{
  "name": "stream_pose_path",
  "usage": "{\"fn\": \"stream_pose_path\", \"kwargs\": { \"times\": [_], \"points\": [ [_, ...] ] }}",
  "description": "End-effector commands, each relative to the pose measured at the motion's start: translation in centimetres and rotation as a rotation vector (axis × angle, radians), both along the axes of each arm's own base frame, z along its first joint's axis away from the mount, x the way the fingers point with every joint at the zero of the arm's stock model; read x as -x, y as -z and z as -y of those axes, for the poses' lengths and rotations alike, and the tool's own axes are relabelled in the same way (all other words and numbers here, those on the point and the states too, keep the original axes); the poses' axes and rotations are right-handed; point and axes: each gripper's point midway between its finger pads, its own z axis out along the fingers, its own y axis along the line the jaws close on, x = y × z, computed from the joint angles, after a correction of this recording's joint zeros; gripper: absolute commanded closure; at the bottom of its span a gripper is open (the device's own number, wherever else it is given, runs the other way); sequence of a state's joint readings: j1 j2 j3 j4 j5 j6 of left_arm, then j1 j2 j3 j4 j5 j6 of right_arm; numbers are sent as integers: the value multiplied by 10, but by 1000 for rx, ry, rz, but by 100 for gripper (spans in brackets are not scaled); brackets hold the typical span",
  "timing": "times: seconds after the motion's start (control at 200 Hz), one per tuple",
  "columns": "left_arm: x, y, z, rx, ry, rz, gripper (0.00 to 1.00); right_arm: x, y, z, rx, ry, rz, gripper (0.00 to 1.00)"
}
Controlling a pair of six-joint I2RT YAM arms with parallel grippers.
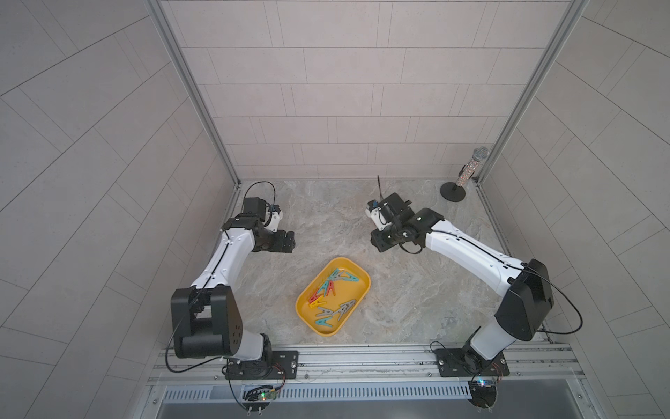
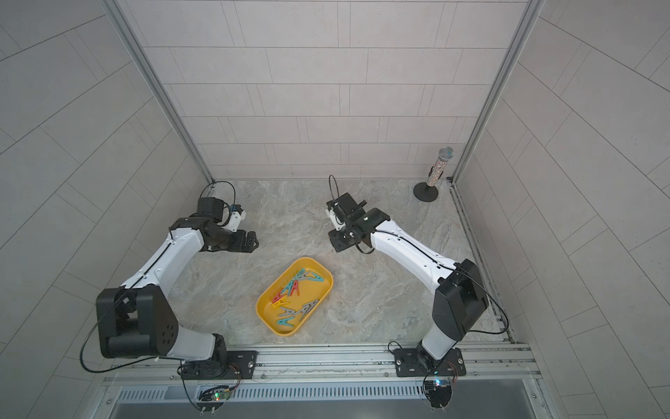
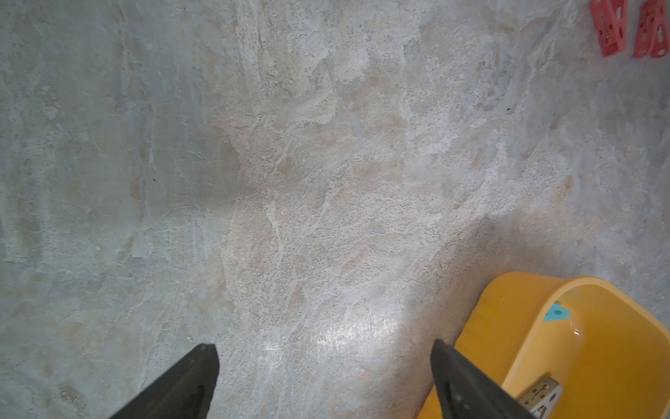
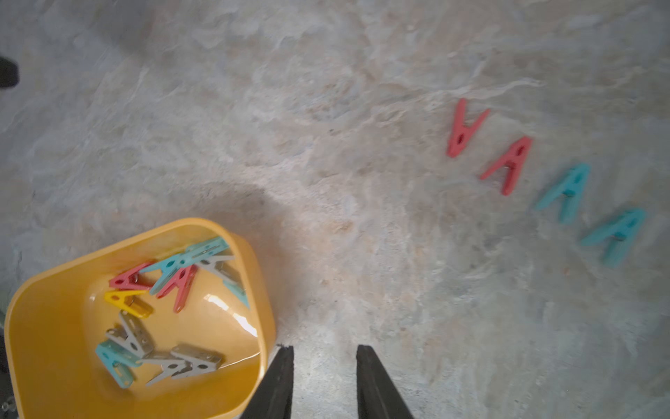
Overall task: Take the clothespins out of the storage box
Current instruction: Place the clothespin at the center of the board, then pick up the clothespin from the storage box.
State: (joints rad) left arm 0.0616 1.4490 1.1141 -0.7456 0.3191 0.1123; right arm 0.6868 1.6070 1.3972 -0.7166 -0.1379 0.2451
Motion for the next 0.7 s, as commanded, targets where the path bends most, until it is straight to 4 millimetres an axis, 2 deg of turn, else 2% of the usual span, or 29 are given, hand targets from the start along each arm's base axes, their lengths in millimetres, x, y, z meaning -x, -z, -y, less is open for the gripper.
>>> {"fn": "stream_pose_path", "kwargs": {
  "times": [0.0,0.15,0.34,0.475,0.695],
  "points": [
    [0,-6,-7,-24,-19,19,1,21,1,-25,-31,-50,49,67],
    [-2,-5,-10,-39,-33,19,1,56,32,-62,-44,-134,29,67],
    [-2,-5,-11,-41,-38,21,1,86,70,-100,23,-222,-17,67],
    [-2,-5,-11,-43,-39,21,1,91,91,-121,63,-250,-29,67],
    [-1,-7,-13,-47,-44,30,1,86,119,-132,98,-223,-74,68]
  ]
}}
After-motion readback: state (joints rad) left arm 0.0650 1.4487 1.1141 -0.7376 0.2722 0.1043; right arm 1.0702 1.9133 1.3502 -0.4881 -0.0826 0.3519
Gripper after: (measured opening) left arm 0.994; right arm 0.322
